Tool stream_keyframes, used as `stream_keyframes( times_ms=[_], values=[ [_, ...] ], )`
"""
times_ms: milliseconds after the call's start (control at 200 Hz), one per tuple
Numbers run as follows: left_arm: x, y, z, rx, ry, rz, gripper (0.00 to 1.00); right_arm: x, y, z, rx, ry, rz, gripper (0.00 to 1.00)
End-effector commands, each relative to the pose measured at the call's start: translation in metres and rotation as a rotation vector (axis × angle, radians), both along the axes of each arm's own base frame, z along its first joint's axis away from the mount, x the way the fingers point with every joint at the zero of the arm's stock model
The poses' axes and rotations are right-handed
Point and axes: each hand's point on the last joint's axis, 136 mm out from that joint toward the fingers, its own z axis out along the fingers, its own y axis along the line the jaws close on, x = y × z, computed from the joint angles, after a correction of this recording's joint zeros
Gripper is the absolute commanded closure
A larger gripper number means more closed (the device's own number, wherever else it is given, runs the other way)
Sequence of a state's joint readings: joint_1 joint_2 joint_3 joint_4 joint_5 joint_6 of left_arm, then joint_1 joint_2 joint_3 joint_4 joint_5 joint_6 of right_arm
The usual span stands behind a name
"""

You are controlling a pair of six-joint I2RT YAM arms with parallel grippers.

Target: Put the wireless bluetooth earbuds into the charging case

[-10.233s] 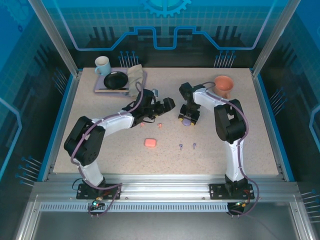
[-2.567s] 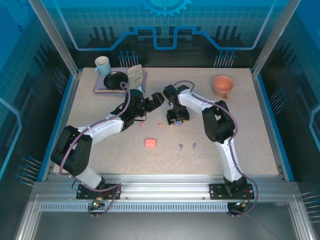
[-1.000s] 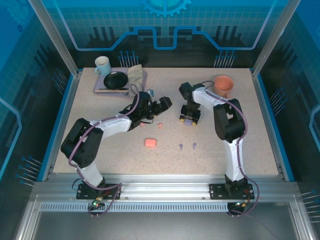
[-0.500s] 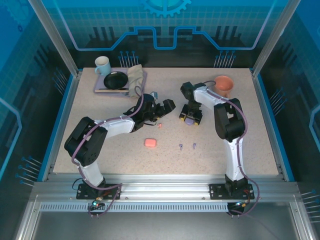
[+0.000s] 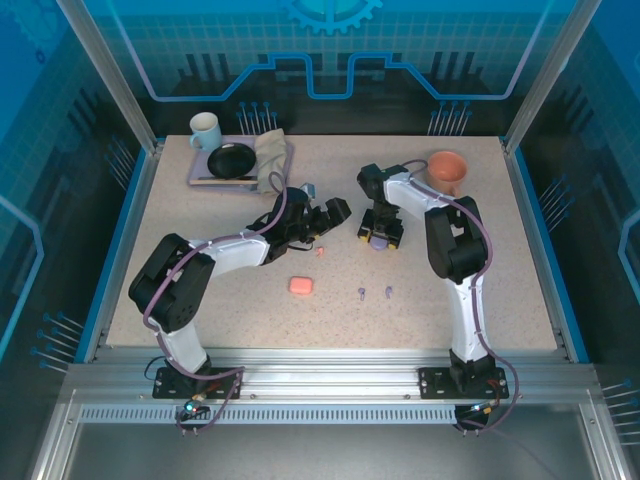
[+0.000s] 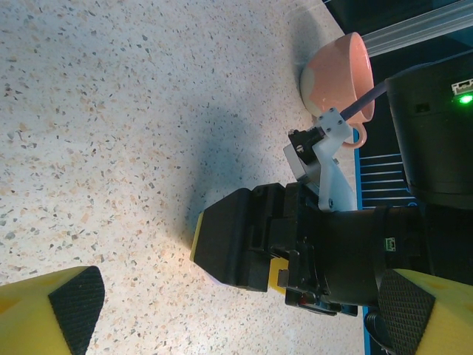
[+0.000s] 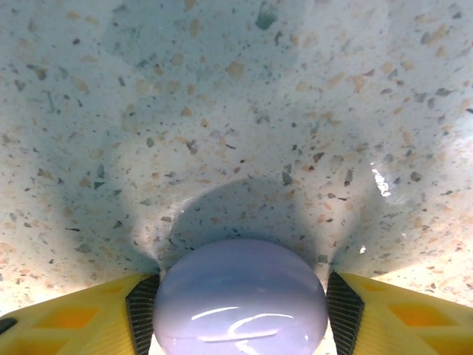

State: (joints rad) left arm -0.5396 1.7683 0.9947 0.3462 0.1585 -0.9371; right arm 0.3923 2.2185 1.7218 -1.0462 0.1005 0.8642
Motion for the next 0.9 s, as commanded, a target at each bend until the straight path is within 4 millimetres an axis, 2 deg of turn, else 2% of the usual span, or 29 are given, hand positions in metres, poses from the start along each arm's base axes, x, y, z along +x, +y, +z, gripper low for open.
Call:
stream_keyframes(
  times_ms=[0,295,450,565,895],
  values=[
    [0.003,-0.006,0.012,-0.017,-0.029,-0.019,0.01,-0.025,-0.013,-0.027,-0.059,0.111,-0.015,0.37],
    [0.001,-0.006,0.014,-0.009,-0.033,-0.029,0.01,-0.026,-0.021,-0.035,-0.017,0.119,-0.008,0.45],
    [0.001,-0.006,0.011,-0.007,-0.025,-0.031,0.01,-0.026,-0.025,-0.036,0.022,0.11,-0.027,0.55],
    [0.001,-0.006,0.005,-0.003,-0.015,-0.03,0.01,-0.022,-0.021,-0.031,0.059,0.083,-0.035,0.61],
    [-0.001,-0.01,-0.002,0.003,0.001,-0.04,0.01,-0.007,-0.013,-0.009,0.094,0.017,-0.042,0.62]
  ],
)
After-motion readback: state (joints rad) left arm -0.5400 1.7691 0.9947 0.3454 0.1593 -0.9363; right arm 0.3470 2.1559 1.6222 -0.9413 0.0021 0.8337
